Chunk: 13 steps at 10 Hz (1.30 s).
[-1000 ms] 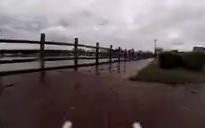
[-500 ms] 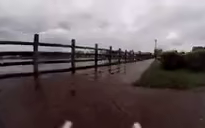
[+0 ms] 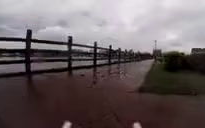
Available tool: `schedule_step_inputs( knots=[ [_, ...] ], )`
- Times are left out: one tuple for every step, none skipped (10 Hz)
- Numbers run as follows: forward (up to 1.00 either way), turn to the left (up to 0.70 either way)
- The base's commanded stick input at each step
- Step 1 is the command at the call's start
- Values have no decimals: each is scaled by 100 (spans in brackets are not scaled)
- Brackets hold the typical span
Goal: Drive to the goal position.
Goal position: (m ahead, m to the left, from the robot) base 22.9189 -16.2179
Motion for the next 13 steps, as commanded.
schedule_step_inputs(
  knots=[
    [70, 0],
    [70, 3],
    [70, 5],
    [70, 0],
    [70, 0],
    [70, 0],
    [70, 1],
    [70, 2],
    [70, -4],
    [70, -19],
    [70, -34],
    [70, -35],
    [70, -35]
  ],
)
